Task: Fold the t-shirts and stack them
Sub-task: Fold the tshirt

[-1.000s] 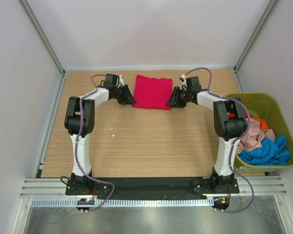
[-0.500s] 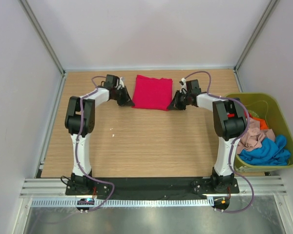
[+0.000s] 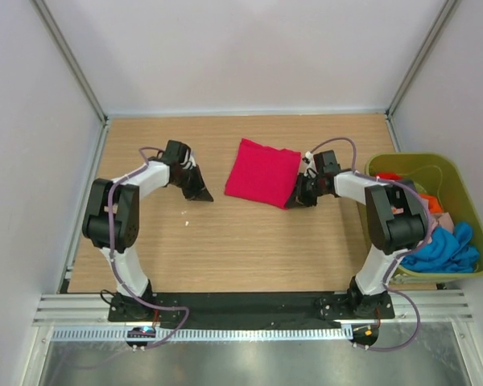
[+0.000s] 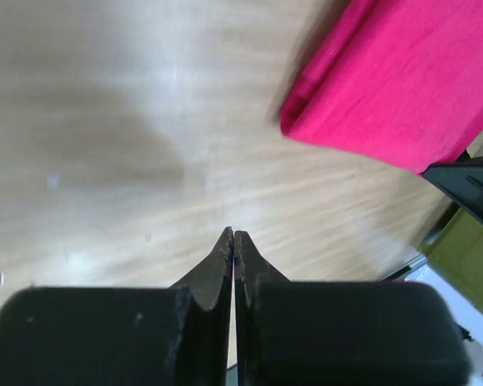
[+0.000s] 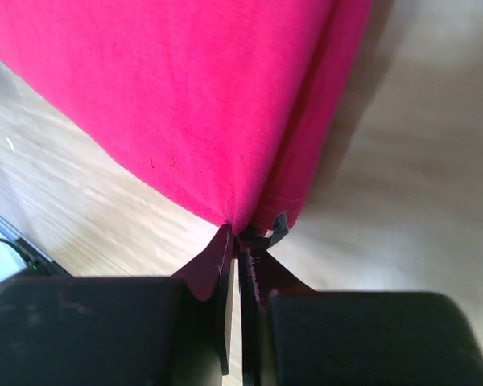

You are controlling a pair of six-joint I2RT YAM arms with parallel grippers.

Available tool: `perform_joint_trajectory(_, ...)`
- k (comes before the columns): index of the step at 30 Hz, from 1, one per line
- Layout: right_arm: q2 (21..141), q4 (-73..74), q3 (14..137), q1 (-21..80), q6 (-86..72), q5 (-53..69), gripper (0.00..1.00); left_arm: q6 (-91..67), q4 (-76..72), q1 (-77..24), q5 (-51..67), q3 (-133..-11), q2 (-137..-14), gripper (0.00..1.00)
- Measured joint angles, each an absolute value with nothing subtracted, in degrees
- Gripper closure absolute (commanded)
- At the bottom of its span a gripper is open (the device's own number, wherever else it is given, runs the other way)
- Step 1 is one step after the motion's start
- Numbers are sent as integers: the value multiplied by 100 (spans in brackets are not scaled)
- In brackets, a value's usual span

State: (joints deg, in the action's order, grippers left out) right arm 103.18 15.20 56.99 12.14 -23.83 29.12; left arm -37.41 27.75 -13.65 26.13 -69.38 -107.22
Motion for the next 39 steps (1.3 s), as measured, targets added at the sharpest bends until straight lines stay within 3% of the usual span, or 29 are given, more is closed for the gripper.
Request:
perform_joint_trajectory(2,10033,1702,5472,1216,-2338,2853,76,-3778,2801,-1391,2574,-6600,-10355,81)
perform_joint_trajectory(6,9682,1920,5253,1216,-2265,2687,66,-3767,2707,-1452,2576,-6364,-9944,71)
perform_joint_trajectory(12,9288,2126,5059,1216,-2290,2480,62,-3520,2165,-1535,2746,-6829,-10401,68)
perform_joint_trajectory(17,9021,2209,5057,1216,-2401,2333,50,-3347,1846,-1599,2799,-7194,-11026,65)
perform_joint_trajectory(23,9070,2320,5238,1216,-2460,2189,47,-3221,1732,-1712,2980,-7590,-11524,65)
perform_joint_trajectory(31,9201,2390,5610,1216,-2475,2051,47,-3159,1627,-1870,3033,-7797,-11813,70)
perform_joint_trajectory(34,9177,2477,5638,1216,-2475,2003,47,-3142,1632,-1874,3022,-7797,-11867,88)
perform_joint_trajectory(35,9159,2515,5649,1216,-2475,1992,47,-3138,1638,-1874,3017,-7797,-11876,100)
perform_joint_trajectory(39,9013,2668,5699,1216,-2471,1922,47,-3155,1645,-1874,3002,-7791,-11880,100)
